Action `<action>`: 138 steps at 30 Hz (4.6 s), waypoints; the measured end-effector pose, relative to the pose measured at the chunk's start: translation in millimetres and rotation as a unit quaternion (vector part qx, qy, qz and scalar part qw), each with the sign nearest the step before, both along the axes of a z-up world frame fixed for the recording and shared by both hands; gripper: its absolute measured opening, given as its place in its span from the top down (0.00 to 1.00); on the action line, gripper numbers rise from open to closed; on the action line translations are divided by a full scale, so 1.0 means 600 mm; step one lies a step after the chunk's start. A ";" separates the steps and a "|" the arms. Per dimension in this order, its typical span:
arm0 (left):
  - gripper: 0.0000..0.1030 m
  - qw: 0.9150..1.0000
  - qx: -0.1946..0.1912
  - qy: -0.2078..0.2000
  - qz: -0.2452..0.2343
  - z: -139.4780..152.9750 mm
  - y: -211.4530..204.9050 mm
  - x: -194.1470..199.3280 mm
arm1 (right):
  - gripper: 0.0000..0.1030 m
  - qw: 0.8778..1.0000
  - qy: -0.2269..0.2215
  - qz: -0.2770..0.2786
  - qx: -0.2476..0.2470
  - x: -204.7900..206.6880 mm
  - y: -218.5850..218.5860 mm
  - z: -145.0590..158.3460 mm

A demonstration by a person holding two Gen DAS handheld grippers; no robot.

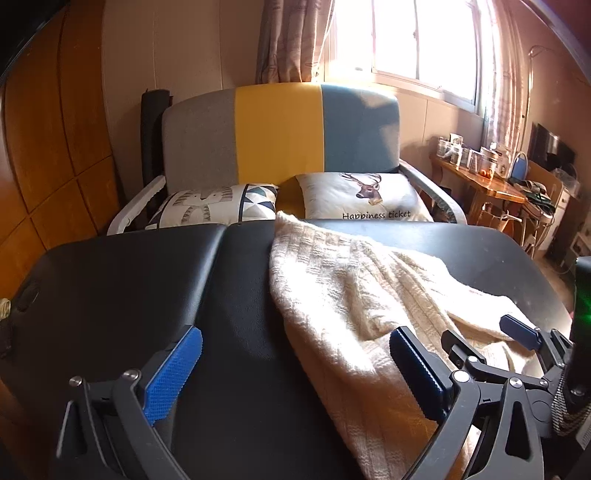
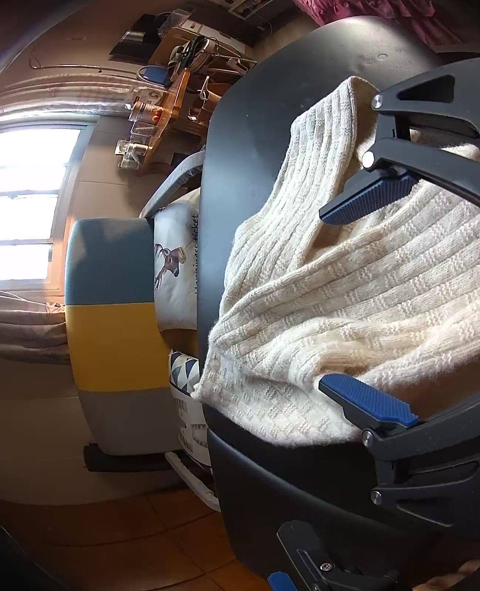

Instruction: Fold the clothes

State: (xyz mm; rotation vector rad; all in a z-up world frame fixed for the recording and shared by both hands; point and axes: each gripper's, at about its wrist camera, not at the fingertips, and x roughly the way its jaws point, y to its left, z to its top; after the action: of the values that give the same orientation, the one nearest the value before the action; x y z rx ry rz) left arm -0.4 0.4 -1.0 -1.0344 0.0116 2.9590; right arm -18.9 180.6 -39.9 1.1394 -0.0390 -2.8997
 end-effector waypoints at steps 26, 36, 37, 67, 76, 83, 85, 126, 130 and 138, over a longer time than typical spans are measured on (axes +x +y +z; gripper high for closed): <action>0.00 0.990 0.075 -0.121 -0.018 -0.126 -0.125 0.009 | 0.18 0.996 -0.027 0.070 -0.040 -0.005 0.006 -0.022; 0.00 0.971 0.173 -0.162 0.026 -0.191 -0.263 0.058 | 0.18 0.967 -0.108 0.174 -0.152 -0.035 0.053 -0.028; 0.00 0.968 0.187 -0.162 0.032 -0.195 -0.278 0.064 | 0.18 0.968 -0.118 0.163 -0.150 -0.042 0.063 -0.033; 0.00 0.933 0.312 -0.166 -0.063 -0.086 -0.271 -0.015 | 0.82 0.876 -0.232 0.228 -0.357 -0.071 -0.159 -0.118; 0.00 0.921 0.319 -0.222 -0.013 -0.151 -0.264 -0.066 | 0.69 0.911 -0.164 0.290 -0.245 0.003 -0.129 -0.049; 0.00 0.903 0.342 -0.258 0.045 -0.223 -0.281 -0.050 | 0.66 0.965 -0.107 0.189 -0.147 -0.016 0.008 -0.022; 0.01 0.900 0.342 -0.264 0.054 -0.233 -0.279 -0.047 | 0.64 0.973 -0.095 0.167 -0.125 -0.042 0.026 -0.017; 0.95 0.893 0.373 -0.243 0.061 -0.265 -0.313 -0.027 | 0.64 0.963 -0.080 0.229 0.114 -0.178 0.026 -0.091; 0.73 0.879 0.400 -0.252 0.058 -0.262 -0.297 0.004 | 0.66 0.942 -0.079 0.202 0.256 -0.196 -0.014 -0.146; 0.57 0.834 0.469 -0.289 0.017 -0.254 -0.225 0.005 | 0.65 0.953 -0.110 0.141 0.243 -0.213 0.032 -0.172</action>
State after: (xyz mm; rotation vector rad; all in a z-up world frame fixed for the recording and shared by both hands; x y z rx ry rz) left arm 2.3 -134.5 -153.4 -1.5778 -1.2891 2.0012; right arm -146.4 199.6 -143.2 1.3858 0.8026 -2.5778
